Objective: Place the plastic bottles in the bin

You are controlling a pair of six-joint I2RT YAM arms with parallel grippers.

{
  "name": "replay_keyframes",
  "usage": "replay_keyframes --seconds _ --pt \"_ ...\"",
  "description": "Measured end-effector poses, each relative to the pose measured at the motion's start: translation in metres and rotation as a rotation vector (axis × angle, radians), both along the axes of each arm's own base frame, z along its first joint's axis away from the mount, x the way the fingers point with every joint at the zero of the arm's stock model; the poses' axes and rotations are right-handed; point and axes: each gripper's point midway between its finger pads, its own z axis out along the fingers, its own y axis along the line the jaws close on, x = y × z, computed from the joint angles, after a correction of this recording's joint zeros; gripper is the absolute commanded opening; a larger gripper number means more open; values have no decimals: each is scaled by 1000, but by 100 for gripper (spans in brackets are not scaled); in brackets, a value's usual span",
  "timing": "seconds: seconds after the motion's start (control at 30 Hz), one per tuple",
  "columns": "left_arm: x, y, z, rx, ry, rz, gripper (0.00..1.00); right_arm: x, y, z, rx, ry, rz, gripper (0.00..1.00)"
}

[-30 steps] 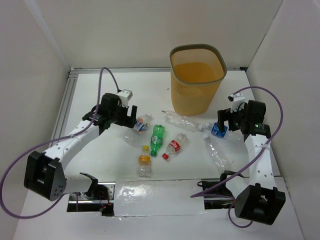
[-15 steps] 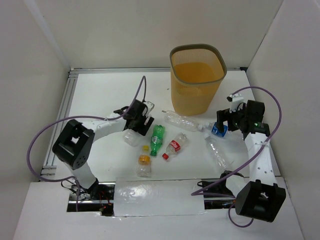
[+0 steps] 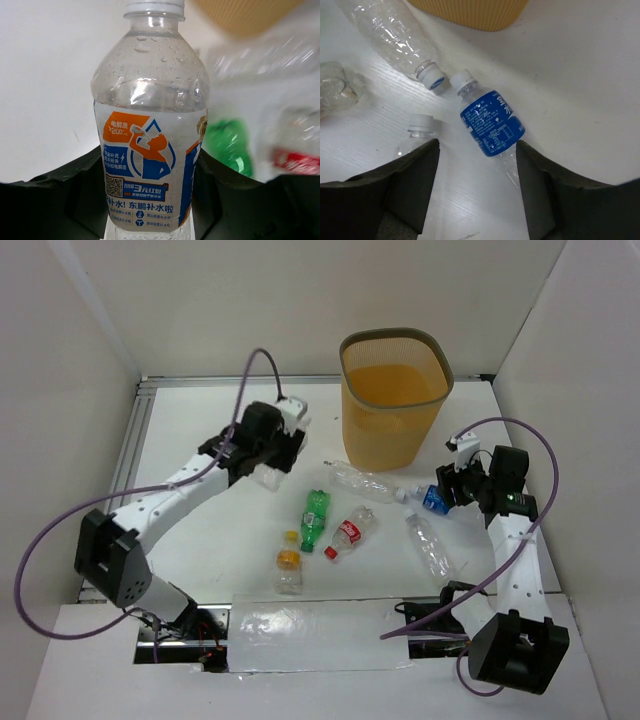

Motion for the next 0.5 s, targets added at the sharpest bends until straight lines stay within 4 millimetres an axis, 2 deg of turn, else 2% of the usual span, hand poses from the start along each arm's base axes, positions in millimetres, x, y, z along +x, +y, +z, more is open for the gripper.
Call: replay_keyframes --seconds 0.07,0.1,0.23,0.37,0.43,0.5 --pt "11 -15 65 -107 -117 -23 17 -2 2 -3 -8 -7 22 47" --pt "14 -23 103 -175 -175 -40 17 -2 3 -4 -11 -7 32 43" --pt "15 -48 223 -390 -366 -127 17 -1 4 -7 -9 -2 52 39" --pt "9 -74 311 -592 -493 -237 16 -1 5 -8 -9 -4 61 39" --pt "12 -92 341 -683 -538 -291 16 0 5 -8 -11 -5 62 42" --pt "22 -112 357 -759 -550 -329 17 0 5 -8 -11 -5 62 42"
